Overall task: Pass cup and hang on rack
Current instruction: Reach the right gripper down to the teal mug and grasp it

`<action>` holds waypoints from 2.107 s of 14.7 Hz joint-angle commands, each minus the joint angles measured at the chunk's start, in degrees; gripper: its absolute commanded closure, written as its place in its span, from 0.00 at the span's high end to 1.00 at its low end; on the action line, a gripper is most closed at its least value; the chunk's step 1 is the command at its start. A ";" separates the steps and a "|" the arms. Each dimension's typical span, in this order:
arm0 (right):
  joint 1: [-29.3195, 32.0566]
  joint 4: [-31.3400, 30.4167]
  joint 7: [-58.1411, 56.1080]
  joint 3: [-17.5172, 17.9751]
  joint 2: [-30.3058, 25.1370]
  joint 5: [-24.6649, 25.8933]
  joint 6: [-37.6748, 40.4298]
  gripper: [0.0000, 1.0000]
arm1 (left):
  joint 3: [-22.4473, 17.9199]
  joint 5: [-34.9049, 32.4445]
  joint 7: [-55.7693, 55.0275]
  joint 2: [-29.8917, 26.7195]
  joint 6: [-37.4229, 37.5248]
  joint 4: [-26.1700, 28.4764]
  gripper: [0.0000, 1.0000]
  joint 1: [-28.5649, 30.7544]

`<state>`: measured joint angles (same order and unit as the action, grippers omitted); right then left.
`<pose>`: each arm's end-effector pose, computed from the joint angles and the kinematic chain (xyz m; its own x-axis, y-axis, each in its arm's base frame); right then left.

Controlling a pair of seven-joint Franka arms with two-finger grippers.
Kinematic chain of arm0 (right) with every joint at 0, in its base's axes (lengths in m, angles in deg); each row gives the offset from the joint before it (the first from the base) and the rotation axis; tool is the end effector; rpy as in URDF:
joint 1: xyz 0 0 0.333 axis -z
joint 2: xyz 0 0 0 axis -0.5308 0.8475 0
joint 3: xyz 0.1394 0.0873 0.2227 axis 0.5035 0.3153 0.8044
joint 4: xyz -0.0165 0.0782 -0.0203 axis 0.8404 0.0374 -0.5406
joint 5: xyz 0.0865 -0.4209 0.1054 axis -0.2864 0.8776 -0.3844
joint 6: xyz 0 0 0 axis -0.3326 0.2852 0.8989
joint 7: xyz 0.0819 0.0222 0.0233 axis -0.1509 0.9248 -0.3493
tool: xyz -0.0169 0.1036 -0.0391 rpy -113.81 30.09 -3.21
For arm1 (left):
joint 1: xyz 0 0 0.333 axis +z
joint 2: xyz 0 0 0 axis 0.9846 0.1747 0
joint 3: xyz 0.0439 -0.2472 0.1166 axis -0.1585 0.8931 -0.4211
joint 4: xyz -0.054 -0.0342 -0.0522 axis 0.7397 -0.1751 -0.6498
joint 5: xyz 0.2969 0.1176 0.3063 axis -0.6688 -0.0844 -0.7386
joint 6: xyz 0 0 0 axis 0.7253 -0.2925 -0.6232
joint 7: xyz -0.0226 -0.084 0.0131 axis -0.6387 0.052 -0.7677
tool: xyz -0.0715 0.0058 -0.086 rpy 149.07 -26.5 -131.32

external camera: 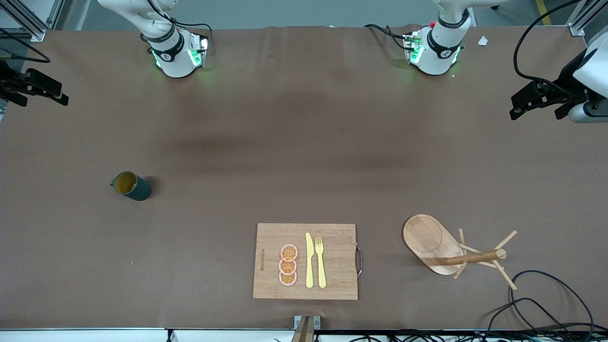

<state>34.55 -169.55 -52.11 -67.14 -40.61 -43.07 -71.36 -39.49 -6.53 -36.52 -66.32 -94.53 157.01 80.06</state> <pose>0.5643 -0.0365 0.6108 0.9952 -0.0062 -0.0974 -0.0105 -0.9990 -0.0440 0.5896 -0.0650 0.6147 0.9999 -0.0057 0.0096 -0.0057 -1.0000 0.0060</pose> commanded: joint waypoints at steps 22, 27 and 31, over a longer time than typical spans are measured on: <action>0.76 0.78 1.08 0.12 9.50 2.69 -1.56 1.00 | 0.06 0.46 -0.56 0.26 -0.57 -0.24 1.00 0.32; 0.67 -1.56 -11.98 0.21 14.97 1.90 -10.40 1.00 | 0.06 0.46 -0.65 1.84 -3.82 -0.07 1.00 0.23; 2.68 -12.29 -27.27 0.21 17.51 0.42 -24.47 1.00 | 0.06 0.37 -0.65 3.24 -4.88 0.19 1.00 0.32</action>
<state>35.56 -176.67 -71.92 -67.45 -23.27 -41.82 -90.91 -39.60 -6.53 -36.56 -63.46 -98.91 157.22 80.17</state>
